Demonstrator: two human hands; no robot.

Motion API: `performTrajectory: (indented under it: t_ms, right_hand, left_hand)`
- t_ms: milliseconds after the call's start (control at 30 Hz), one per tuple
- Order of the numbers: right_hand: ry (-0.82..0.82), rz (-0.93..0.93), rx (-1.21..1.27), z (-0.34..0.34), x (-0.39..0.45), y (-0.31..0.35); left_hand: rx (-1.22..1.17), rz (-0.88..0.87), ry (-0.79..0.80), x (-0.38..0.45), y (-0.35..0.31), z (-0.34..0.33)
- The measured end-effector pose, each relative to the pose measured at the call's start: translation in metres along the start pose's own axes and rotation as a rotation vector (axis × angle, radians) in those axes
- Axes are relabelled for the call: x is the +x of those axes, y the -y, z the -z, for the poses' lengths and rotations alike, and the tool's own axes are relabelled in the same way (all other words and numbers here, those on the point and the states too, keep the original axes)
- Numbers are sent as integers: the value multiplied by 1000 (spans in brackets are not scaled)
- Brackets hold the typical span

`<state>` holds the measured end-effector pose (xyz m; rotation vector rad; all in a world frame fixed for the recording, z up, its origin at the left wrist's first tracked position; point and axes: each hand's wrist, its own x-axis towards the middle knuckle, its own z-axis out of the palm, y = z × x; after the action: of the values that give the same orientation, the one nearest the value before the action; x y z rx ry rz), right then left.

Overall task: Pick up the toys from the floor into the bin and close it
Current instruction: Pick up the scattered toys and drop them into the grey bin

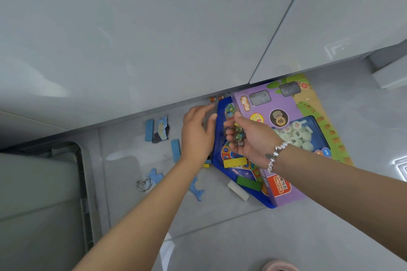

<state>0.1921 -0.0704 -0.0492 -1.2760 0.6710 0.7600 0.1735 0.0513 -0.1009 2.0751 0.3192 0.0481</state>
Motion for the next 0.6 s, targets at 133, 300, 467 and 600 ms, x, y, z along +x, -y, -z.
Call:
performTrajectory:
  t_ms: [133, 300, 467, 600]
  right_hand:
    - [5, 1, -2, 8, -5, -1]
    - [20, -26, 36, 9, -7, 3]
    - [22, -49, 40, 10, -6, 1]
    - [27, -66, 43, 9, -6, 3]
  left_hand:
    - [252, -129, 143, 27, 2, -16]
    - [449, -47, 234, 44, -4, -27]
    - [476, 13, 239, 45, -1, -29]
    - [420, -2, 189, 38, 10, -21]
